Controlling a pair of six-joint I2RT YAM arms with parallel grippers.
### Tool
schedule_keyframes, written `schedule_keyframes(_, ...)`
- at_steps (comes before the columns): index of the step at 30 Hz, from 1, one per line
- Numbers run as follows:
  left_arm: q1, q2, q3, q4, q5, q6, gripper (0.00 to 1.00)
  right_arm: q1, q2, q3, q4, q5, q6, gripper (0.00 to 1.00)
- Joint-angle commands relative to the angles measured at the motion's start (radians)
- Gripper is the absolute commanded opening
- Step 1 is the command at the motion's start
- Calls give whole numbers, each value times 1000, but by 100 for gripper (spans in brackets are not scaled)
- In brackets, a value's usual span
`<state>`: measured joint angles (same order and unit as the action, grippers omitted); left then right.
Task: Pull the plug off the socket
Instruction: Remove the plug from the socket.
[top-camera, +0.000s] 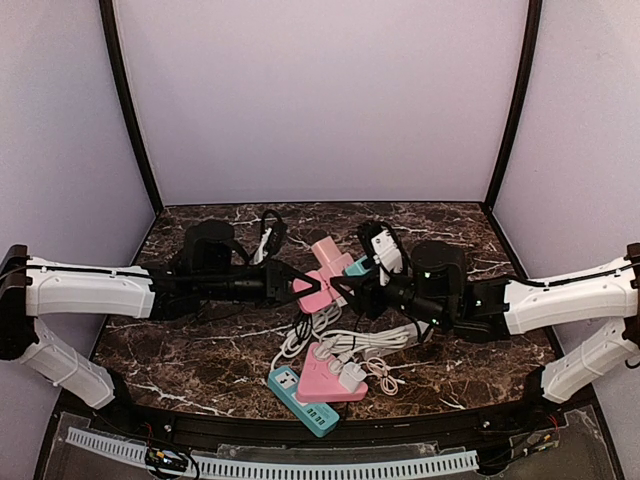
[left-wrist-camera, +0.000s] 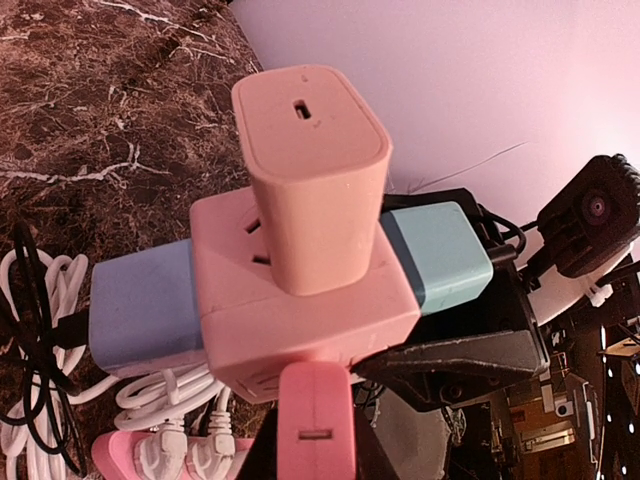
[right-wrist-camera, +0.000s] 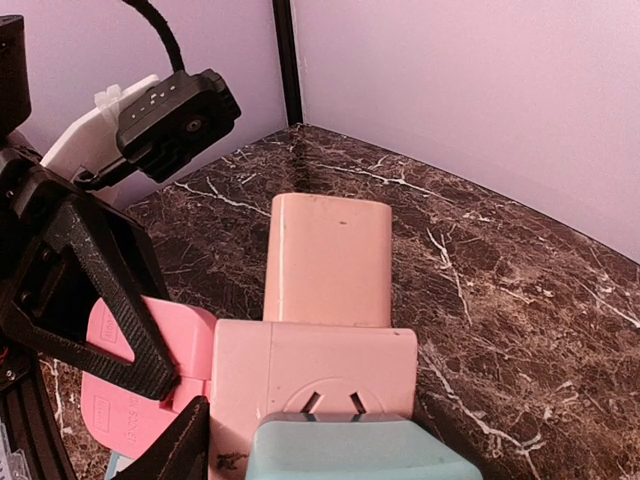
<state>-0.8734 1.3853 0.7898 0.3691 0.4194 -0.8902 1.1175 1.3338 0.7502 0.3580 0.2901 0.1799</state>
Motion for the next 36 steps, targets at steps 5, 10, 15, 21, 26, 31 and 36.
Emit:
schedule_keyframes(5,15,-28,-30,-28,-28,40,1,-12,44,88,0,98,195,0)
schedule_keyframes(10,14,-34,-48,-25,-66,42,1,-13,103,142,-80,188,262,0)
schedule_keyframes(15,16,-45,-60,-8,-83,48,1,-12,141,202,-135,198,269,0)
schedule_keyframes(21,15,-59,-50,-50,-80,78,1,-12,122,198,-84,165,198,0)
schedule_keyframes(26,23,-51,-42,-63,-58,86,1,-13,67,119,27,79,110,0)
schedule_keyframes(31,38,-47,-56,-27,-36,76,1,-12,21,81,56,17,-3,0)
schedule_keyframes(36,43,-32,-58,-11,-7,74,1,-12,-11,55,61,10,-45,0)
